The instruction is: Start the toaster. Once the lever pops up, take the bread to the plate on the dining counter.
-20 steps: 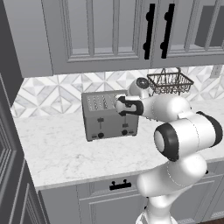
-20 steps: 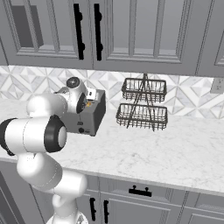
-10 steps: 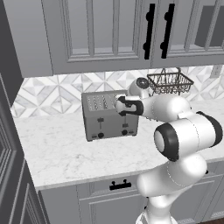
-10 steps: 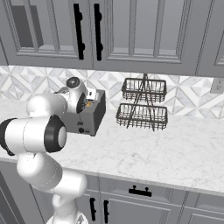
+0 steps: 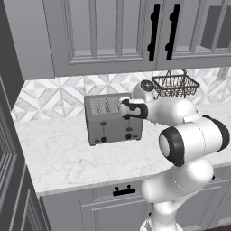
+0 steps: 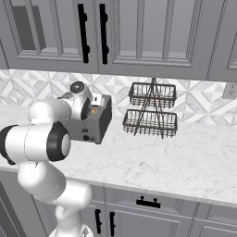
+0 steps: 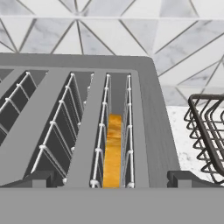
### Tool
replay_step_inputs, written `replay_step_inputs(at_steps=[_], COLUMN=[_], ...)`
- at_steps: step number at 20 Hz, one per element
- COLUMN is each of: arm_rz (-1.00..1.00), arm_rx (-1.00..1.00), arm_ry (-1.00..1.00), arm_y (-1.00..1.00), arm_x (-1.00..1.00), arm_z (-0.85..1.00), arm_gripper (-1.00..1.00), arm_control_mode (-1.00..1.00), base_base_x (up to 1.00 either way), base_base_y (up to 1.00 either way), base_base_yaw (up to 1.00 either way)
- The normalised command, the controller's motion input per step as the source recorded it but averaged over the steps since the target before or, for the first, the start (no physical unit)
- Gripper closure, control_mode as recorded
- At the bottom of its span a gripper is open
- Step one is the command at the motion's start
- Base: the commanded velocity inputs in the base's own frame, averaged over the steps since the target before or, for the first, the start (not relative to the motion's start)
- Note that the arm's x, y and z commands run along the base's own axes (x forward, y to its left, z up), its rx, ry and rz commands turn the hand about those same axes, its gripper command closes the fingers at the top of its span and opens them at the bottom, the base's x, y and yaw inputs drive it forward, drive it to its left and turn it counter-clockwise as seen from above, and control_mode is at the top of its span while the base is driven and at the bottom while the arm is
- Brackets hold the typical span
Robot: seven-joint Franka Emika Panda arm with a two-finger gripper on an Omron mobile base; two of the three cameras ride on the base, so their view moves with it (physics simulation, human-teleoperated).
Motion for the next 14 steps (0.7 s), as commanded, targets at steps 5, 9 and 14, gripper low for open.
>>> replay_step_inputs(at_steps=[5,9,14], arm_rz=[0.0,0.0,0.0], arm_rx=[0.0,0.0,0.0], arm_ry=[0.0,0.0,0.0], arm_y=[0.0,0.0,0.0], arm_x=[0.0,0.0,0.0], arm_z=[0.0,0.0,0.0], arm_gripper=[-1.0,-1.0,-1.0], arm_control_mode=[-1.0,-1.0,-1.0], base_base_x=[0.0,0.0,0.0], base_base_y=[0.0,0.0,0.0], base_base_yaw=[0.0,0.0,0.0])
